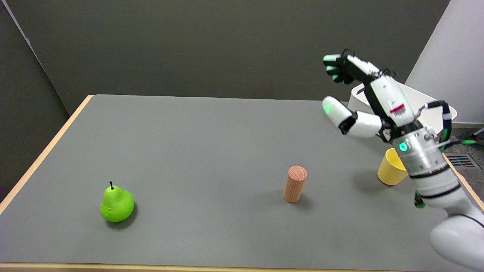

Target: Pick up the wooden cylinder.

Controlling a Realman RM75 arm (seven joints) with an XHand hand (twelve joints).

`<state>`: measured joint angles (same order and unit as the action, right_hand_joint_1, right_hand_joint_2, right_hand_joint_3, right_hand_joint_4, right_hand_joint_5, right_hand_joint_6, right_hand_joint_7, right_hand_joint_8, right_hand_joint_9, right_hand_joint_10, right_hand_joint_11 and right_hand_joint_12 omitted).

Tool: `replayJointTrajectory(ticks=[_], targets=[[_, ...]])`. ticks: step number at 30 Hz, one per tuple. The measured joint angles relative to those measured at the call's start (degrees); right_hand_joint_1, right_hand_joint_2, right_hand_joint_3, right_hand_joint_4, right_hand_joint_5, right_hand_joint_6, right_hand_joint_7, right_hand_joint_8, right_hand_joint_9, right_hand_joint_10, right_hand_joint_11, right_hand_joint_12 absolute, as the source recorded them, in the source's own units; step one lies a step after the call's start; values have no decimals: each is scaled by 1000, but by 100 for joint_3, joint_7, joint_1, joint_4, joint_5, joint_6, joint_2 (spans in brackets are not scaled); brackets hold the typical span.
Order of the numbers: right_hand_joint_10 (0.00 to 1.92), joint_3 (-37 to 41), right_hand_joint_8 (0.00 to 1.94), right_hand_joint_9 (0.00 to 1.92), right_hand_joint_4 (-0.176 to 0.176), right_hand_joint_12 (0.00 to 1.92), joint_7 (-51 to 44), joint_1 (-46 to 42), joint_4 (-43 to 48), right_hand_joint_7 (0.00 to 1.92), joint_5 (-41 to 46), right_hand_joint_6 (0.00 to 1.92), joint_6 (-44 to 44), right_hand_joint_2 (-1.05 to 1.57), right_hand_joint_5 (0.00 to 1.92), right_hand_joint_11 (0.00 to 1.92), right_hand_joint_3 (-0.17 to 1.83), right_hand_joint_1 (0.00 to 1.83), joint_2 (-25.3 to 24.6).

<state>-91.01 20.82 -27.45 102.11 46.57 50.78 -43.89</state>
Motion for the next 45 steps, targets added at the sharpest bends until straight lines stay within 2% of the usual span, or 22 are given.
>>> replayJointTrajectory(ticks=[2,8,15,17,28,42,45], targets=[[1046,15,569,482,73,1545,-18,-219,7,521,-36,601,69,606,321,349,897,205,7],[1056,-117,552,465,74,1528,-54,-702,7,519,-206,593,344,626,324,356,850,193,22],[1025,-574,555,448,57,1539,-78,-999,-131,503,-422,588,736,593,315,330,884,244,48],[1042,-774,537,433,53,1518,-83,-1024,-211,504,-483,572,850,616,318,329,837,238,53],[914,-1475,424,315,21,1449,58,-956,-680,401,-684,414,1169,591,220,256,827,206,18],[710,-1800,318,146,11,1325,326,-523,-1234,252,-808,373,1310,570,179,140,814,208,57],[671,-1838,313,105,7,1312,362,-417,-1382,191,-827,376,1307,530,152,102,870,213,54]])
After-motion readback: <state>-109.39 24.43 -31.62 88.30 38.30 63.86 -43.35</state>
